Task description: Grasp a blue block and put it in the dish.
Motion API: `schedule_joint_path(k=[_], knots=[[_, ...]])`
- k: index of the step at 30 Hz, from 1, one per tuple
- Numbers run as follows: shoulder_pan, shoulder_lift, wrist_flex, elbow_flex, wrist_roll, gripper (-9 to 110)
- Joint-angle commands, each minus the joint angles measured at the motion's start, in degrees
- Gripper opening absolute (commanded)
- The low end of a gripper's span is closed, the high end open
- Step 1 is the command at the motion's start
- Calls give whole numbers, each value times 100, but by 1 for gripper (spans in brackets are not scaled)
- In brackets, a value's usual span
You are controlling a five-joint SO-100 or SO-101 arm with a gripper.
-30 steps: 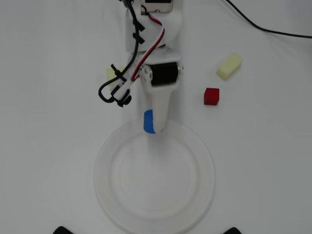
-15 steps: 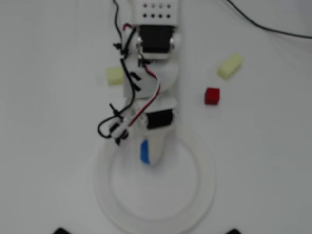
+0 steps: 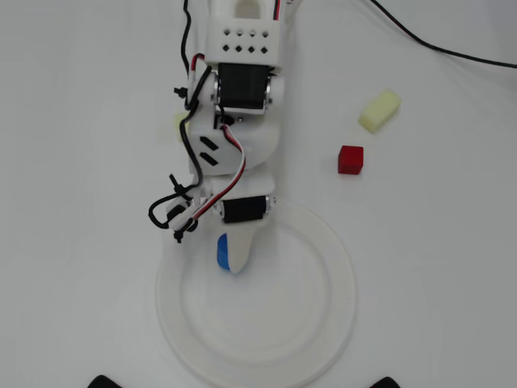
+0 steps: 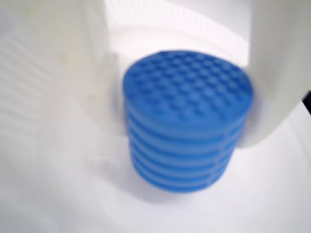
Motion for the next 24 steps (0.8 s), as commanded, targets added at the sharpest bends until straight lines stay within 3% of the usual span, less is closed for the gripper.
schedule_joint_path(k=[1, 11, 24], knots=[[62, 246, 272, -466, 229, 11], [70, 835, 1046, -659, 686, 28], [-44, 3252, 2092, 272, 738, 29]])
